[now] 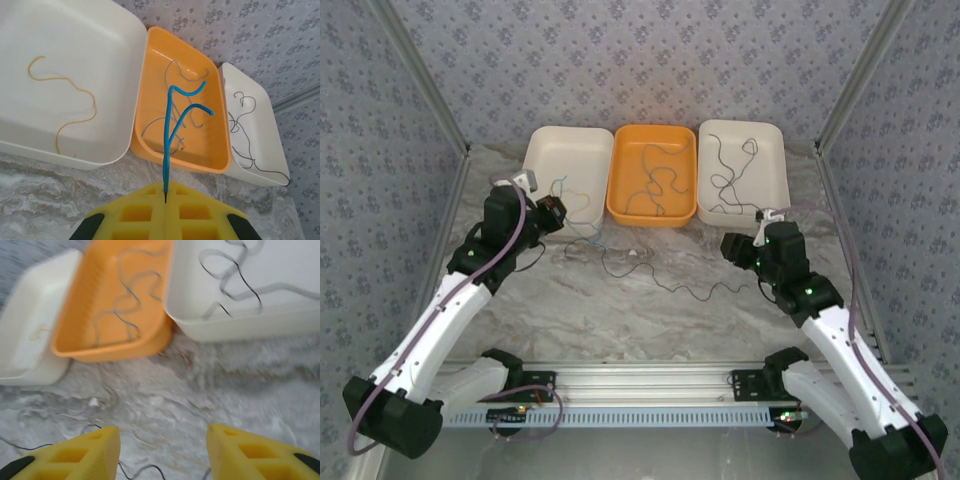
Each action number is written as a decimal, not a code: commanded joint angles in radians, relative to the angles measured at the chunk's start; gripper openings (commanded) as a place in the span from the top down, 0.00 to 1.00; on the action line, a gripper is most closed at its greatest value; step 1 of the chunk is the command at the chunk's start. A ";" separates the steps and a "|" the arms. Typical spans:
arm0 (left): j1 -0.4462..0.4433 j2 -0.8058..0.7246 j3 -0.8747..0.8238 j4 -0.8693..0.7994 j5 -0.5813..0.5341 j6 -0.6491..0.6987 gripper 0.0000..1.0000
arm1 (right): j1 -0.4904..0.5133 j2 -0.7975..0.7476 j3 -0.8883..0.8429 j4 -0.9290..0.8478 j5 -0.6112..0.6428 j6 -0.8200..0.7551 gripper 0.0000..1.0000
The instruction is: Untangle the cables
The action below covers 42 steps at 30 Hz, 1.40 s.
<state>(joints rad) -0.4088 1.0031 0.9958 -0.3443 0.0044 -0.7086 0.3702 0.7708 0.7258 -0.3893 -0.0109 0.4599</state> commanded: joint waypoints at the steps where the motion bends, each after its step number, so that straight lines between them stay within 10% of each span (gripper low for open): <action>1: -0.014 0.009 0.066 0.019 0.014 0.003 1.00 | 0.123 0.026 0.027 0.094 -0.078 -0.135 0.47; 5: -0.018 0.003 0.086 0.001 0.014 0.004 1.00 | 0.433 0.229 0.017 0.290 0.001 -0.274 0.46; 10: -0.022 0.000 0.120 -0.026 0.030 0.008 1.00 | 0.560 0.523 0.097 0.525 -0.023 -0.370 0.44; 23: -0.023 -0.006 0.164 -0.079 0.029 0.019 1.00 | 0.563 0.891 0.321 0.725 0.029 -0.315 0.46; 34: 0.001 0.005 0.238 -0.156 -0.084 0.087 1.00 | 0.558 0.866 0.287 0.681 -0.009 -0.296 0.99; 42: 0.155 0.102 0.392 -0.196 -0.131 0.116 1.00 | 0.555 0.715 0.138 0.610 0.011 -0.303 1.00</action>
<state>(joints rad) -0.2924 1.0870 1.3376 -0.5072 -0.0875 -0.6247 0.9272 1.5505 0.9028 0.2577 -0.0143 0.1642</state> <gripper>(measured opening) 0.053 0.060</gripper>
